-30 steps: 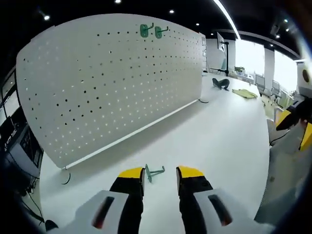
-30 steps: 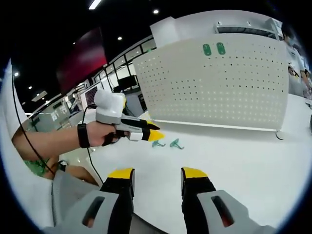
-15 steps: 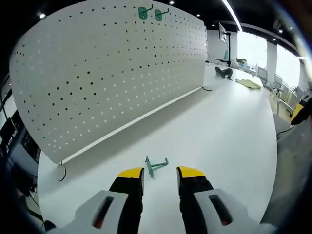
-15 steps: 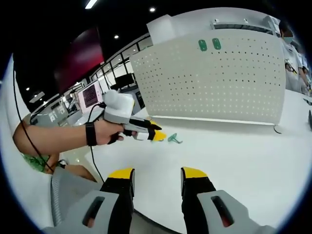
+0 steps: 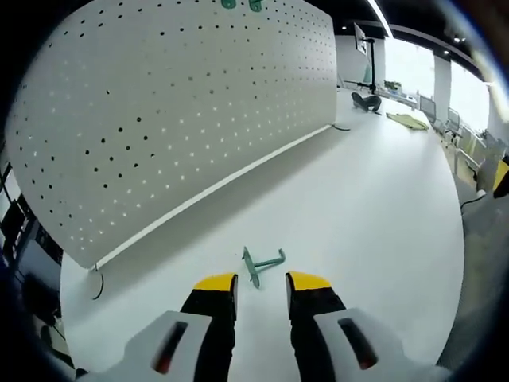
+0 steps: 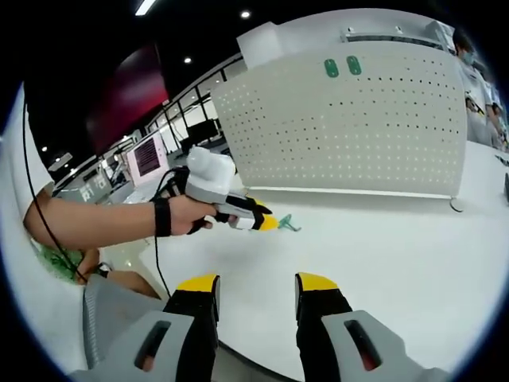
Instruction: Insert the hook assembly into the mounting plate slot until the hook locks in place.
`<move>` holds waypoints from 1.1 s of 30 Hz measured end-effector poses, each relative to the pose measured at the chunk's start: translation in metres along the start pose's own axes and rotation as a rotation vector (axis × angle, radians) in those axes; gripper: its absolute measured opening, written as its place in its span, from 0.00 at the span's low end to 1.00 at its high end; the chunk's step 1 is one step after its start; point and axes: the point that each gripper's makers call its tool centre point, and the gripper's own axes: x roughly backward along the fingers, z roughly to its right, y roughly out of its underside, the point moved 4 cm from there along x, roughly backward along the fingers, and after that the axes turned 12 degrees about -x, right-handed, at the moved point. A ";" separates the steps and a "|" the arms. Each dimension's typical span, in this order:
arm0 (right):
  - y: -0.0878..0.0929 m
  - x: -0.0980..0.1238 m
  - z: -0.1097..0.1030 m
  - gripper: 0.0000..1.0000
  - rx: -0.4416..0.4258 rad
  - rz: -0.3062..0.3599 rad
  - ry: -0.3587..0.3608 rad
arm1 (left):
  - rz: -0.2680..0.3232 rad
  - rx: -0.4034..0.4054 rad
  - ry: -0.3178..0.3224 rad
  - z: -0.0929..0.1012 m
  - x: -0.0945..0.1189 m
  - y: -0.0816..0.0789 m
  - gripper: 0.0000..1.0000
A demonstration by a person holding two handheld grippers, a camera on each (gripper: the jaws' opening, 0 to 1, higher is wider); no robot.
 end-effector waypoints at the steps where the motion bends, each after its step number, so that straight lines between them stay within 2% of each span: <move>1: 0.000 0.000 0.002 0.38 -0.004 0.003 0.003 | -0.005 0.004 0.006 0.000 -0.003 0.001 0.25; 17: 0.004 -0.003 0.011 0.37 -0.030 -0.013 0.019 | -0.040 0.025 0.017 -0.001 -0.019 0.016 0.17; 28: 0.004 -0.002 0.014 0.37 -0.037 -0.012 0.032 | -0.031 0.032 0.005 -0.005 -0.025 0.014 0.15; 33: 0.003 -0.001 0.016 0.37 -0.036 -0.011 0.035 | -0.040 0.040 0.020 -0.003 -0.030 0.014 0.10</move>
